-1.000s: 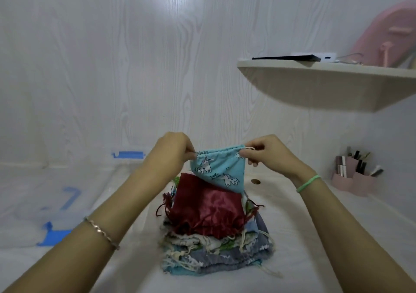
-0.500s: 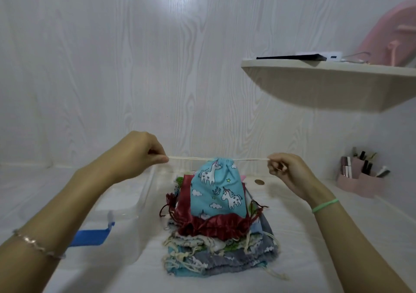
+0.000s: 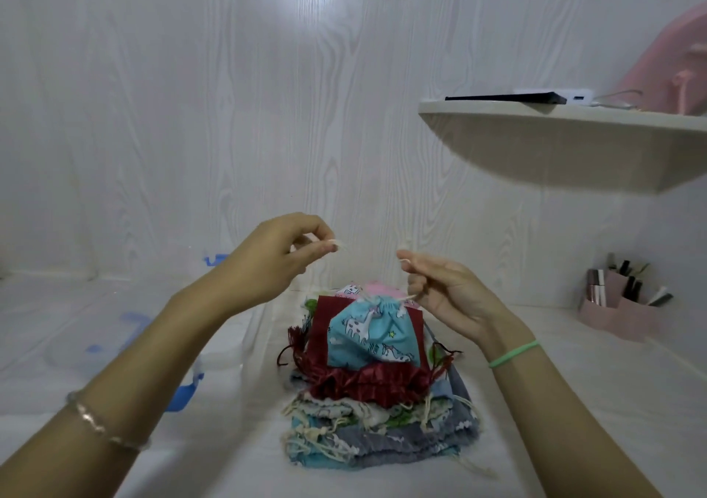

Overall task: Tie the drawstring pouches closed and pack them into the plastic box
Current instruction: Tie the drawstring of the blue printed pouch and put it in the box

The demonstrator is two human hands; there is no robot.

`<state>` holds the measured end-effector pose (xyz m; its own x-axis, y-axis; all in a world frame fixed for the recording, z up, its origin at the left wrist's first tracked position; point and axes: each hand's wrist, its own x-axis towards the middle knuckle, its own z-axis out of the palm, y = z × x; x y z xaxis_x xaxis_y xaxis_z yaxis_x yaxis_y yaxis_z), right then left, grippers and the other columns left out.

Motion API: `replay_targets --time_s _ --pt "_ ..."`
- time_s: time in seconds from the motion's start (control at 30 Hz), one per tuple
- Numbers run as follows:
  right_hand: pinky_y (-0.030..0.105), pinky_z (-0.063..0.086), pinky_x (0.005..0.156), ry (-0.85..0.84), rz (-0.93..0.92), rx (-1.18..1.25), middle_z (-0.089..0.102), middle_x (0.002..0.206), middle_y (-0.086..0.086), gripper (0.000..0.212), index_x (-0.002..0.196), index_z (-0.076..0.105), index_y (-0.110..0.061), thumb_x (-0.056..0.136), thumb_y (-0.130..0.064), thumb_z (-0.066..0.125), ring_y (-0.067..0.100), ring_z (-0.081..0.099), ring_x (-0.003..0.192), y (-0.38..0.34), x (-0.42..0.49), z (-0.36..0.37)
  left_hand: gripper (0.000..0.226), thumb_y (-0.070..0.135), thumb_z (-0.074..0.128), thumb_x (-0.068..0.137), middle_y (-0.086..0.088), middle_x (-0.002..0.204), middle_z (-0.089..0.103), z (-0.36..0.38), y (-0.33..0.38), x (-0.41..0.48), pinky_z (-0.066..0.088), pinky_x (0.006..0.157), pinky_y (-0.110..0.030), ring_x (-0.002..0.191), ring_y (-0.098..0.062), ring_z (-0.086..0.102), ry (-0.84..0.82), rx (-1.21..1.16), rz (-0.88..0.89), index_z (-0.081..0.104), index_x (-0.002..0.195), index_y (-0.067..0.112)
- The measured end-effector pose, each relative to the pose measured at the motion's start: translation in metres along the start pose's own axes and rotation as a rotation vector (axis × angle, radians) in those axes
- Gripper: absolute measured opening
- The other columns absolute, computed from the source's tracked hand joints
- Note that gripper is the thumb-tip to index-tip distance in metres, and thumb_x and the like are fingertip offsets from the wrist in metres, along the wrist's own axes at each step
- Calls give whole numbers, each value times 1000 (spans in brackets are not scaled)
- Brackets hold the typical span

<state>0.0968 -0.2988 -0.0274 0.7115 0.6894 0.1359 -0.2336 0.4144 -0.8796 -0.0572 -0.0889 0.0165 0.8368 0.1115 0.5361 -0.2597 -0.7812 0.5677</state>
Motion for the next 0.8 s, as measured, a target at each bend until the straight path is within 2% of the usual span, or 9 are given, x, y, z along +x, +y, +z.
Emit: replay_targets --time_s 0.1,0.2,0.3,0.37,0.47,0.53,0.6,0.7,0.8 --pt "15 37 48 -69 8 -311 64 81 6 23 111 64 5 91 6 53 6 40 58 4 2 22 10 30 57 93 16 90 62 7 17 10 44 71 -16 78 3 56 -24 25 88 65 87 27" --pt "20 30 53 -153 59 -575 66 71 2 25 108 65 8 94 8 45 6 37 55 8 -3 40 11 27 59 93 13 89 65 20 26 28 48 71 -19 79 -1 59 -16 27 46 65 84 25" --pt "19 38 58 -203 89 -516 45 60 6 31 107 53 27 96 0 46 7 44 53 12 -6 48 12 20 61 92 1 88 67 37 21 45 55 68 -27 78 -12 63 -68 -75 -130 68 84 15" --pt "21 45 67 -155 54 -539 47 57 5 37 97 56 26 96 -11 54 10 41 51 14 -4 48 16 22 59 92 -7 96 66 50 13 49 58 67 -32 81 -18 66 -58 -279 -320 66 96 8" --pt "19 34 52 -53 12 -538 53 58 8 33 80 63 13 97 -14 54 9 37 45 15 -3 47 56 41 45 97 -11 109 62 70 6 41 55 77 -35 88 -22 66 5 -230 -404 34 140 8" --pt "16 34 47 -15 -8 -521 54 57 7 27 77 62 5 97 -10 53 10 38 46 15 -3 47 65 46 36 100 -9 100 64 81 9 30 45 72 -27 85 -17 62 1 -179 -351 17 147 7" --pt "15 35 45 37 -14 -496 54 56 8 20 82 63 7 95 -5 52 11 38 47 16 -3 46 69 48 33 100 -11 107 65 89 9 21 39 79 -25 97 -18 60 15 -180 -321 11 149 5" --pt "15 36 42 105 -5 -492 58 57 9 9 90 63 2 92 -2 56 11 41 44 17 -4 46 70 53 41 96 -13 99 68 92 5 17 47 78 -31 93 -23 65 100 -136 -294 19 145 8" --pt "18 36 39 200 -12 -518 61 55 10 22 108 51 -6 88 2 57 12 44 42 19 -4 46 45 56 54 89 -1 70 59 86 4 15 42 55 -24 58 -9 57 -27 -220 -368 54 103 12"
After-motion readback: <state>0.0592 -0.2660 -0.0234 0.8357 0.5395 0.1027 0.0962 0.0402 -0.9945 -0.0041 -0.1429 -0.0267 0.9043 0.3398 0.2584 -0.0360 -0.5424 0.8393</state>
